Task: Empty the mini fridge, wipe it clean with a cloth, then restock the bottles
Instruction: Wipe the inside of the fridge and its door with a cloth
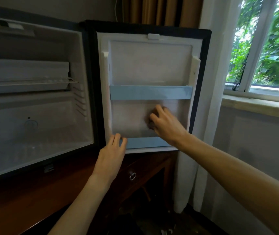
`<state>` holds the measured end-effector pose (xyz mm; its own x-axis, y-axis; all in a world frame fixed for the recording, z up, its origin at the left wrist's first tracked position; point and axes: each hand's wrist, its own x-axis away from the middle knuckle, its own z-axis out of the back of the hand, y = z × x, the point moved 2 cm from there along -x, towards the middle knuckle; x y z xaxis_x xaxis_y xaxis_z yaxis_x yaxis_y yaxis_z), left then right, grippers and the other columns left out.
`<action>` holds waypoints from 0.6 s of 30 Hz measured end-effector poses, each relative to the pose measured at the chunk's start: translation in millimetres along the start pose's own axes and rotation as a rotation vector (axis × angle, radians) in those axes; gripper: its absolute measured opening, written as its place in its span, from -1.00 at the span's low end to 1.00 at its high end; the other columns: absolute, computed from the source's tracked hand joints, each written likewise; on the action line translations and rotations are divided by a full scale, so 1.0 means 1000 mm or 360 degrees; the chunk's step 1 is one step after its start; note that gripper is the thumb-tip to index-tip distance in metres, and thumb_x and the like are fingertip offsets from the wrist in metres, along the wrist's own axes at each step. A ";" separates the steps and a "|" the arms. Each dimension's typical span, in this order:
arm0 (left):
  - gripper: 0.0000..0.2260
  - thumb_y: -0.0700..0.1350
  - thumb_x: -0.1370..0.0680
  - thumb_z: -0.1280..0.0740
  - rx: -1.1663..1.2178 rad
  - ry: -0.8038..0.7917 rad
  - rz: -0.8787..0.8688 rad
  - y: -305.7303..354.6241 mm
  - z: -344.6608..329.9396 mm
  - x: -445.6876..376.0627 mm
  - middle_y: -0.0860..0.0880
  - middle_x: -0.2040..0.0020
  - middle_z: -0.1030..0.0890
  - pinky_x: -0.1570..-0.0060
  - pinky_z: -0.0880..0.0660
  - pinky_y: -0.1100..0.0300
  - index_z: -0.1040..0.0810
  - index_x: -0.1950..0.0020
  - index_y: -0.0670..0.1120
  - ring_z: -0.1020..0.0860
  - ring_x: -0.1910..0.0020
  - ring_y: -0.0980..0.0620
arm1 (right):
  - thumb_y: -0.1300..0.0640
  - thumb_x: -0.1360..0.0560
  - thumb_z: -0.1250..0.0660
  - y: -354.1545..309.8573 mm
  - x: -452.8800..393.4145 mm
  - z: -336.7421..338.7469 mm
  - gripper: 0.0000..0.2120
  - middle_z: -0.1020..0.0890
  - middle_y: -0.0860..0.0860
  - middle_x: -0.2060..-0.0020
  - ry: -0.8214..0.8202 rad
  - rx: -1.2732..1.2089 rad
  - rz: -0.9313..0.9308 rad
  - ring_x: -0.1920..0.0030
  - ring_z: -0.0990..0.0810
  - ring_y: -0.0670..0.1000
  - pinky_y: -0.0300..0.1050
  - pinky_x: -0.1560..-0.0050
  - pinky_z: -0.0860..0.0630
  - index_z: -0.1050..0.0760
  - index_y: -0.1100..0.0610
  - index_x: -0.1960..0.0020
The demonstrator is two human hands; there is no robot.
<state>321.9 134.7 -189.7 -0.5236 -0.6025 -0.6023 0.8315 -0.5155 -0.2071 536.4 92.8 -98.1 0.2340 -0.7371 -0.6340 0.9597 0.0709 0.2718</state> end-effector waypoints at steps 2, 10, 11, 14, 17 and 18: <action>-0.45 -0.10 -0.36 -0.62 -0.0043 -0.0017 0.0019 0.003 0.001 -0.001 -0.14 -0.18 -0.43 0.36 -0.57 0.16 -0.49 -0.27 -0.12 -0.48 -0.20 -0.09 | 0.19 -0.43 -0.45 -0.031 -0.030 -0.004 -0.77 -0.44 0.25 -0.14 0.0097 -0.0028 0.0128 0.01 -0.49 0.28 0.18 0.15 -0.58 -0.51 0.23 -0.02; -0.50 -0.12 -0.41 -0.58 -0.0100 0.0003 0.0000 0.001 0.001 -0.002 -0.17 -0.20 -0.46 0.31 -0.58 0.15 -0.48 -0.29 -0.14 -0.49 -0.21 -0.12 | 0.14 -0.32 -0.54 -0.081 -0.065 -0.009 -0.59 -0.45 0.19 -0.17 0.0156 -0.0147 0.0370 -0.06 -0.45 0.21 0.03 0.37 -0.59 -0.51 0.24 -0.09; -0.50 -0.12 -0.41 -0.58 -0.0109 0.0006 -0.0003 0.001 0.001 -0.003 -0.16 -0.19 -0.46 0.33 -0.57 0.15 -0.48 -0.28 -0.14 -0.49 -0.20 -0.11 | 0.19 -0.38 -0.48 -0.071 -0.061 -0.009 -0.69 -0.45 0.19 -0.15 0.0185 -0.0118 0.0378 -0.04 -0.45 0.21 0.04 0.43 -0.56 -0.50 0.24 -0.07; -0.48 -0.11 -0.35 -0.62 -0.0074 0.0013 -0.0022 0.000 0.003 -0.003 -0.14 -0.14 -0.45 0.43 -0.52 0.15 -0.51 -0.23 -0.14 -0.49 -0.14 -0.10 | 0.25 -0.45 -0.39 -0.033 -0.041 -0.002 -0.82 -0.45 0.21 -0.14 0.0175 0.0001 0.0316 -0.01 -0.45 0.22 0.07 0.43 -0.54 -0.48 0.23 -0.03; -0.47 -0.12 -0.35 -0.62 -0.0090 -0.0011 -0.0063 -0.001 0.005 -0.003 -0.12 -0.11 -0.42 0.46 -0.49 0.17 -0.50 -0.23 -0.14 -0.48 -0.10 -0.06 | 0.26 -0.43 -0.41 0.016 -0.007 0.012 -0.75 -0.47 0.22 -0.18 0.0121 0.0196 0.0243 -0.07 -0.48 0.21 0.00 0.28 -0.60 -0.50 0.24 -0.09; -0.47 -0.12 -0.35 -0.62 -0.0088 -0.0019 -0.0069 -0.001 0.005 -0.003 -0.12 -0.10 -0.41 0.46 -0.48 0.18 -0.49 -0.24 -0.15 -0.48 -0.09 -0.06 | 0.24 -0.43 -0.42 0.033 0.002 0.017 -0.72 -0.46 0.22 -0.20 0.0112 0.0227 0.0186 -0.10 -0.48 0.21 0.01 0.25 -0.62 -0.50 0.24 -0.12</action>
<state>321.0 133.7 -183.7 -0.5610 -0.5879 -0.5828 0.8169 -0.5071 -0.2749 565.5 81.9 -78.3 0.3575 -0.6804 -0.6397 0.8948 0.0535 0.4432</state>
